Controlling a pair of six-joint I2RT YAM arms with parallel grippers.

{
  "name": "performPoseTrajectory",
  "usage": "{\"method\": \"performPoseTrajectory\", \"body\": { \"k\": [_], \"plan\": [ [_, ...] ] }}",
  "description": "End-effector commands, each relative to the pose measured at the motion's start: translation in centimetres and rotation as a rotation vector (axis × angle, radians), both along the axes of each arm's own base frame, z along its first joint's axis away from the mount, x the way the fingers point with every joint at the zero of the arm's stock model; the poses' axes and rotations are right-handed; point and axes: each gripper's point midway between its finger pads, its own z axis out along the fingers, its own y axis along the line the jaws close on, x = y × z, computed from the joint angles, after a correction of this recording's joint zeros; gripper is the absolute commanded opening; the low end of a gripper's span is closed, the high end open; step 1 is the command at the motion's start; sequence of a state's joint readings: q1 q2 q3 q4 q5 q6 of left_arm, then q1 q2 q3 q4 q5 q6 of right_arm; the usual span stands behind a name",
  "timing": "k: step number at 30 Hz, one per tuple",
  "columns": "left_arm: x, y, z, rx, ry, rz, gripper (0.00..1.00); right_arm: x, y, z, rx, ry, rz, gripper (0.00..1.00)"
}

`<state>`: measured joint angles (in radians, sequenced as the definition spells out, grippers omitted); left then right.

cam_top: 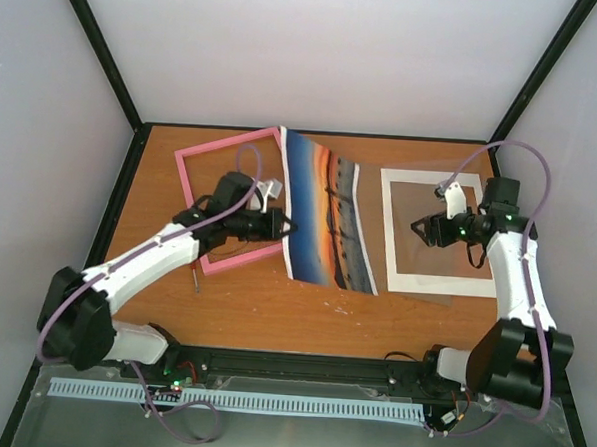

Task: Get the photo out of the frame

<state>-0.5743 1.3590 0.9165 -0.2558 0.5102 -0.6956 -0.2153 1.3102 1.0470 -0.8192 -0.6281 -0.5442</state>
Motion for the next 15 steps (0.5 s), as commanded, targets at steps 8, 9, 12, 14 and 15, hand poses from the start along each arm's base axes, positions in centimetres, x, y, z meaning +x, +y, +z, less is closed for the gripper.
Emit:
{"method": "performPoseTrajectory", "body": {
  "k": [8, 9, 12, 14, 15],
  "plan": [
    [8.2, -1.9, 12.1, 0.016, -0.313, 0.056, 0.01, -1.5, 0.1, 7.8, 0.109, -0.146, -0.173, 0.75],
    [9.5, -2.8, 12.6, 0.007, -0.331, 0.046, 0.01, -1.4, -0.1, 8.4, 0.112, -0.153, -0.191, 0.75],
    [13.4, -6.7, 15.0, -0.073, -0.379, -0.014, 0.01, -1.2, -0.5, 11.3, 0.129, -0.182, -0.235, 0.76],
    [15.2, -9.6, 16.1, -0.152, -0.377, -0.084, 0.01, -1.2, -0.5, 13.7, 0.135, -0.223, -0.239, 0.77],
    [15.9, -10.9, 16.9, -0.192, -0.378, -0.114, 0.01, -1.3, -0.5, 15.1, 0.138, -0.249, -0.236, 0.77]
  ]
}}
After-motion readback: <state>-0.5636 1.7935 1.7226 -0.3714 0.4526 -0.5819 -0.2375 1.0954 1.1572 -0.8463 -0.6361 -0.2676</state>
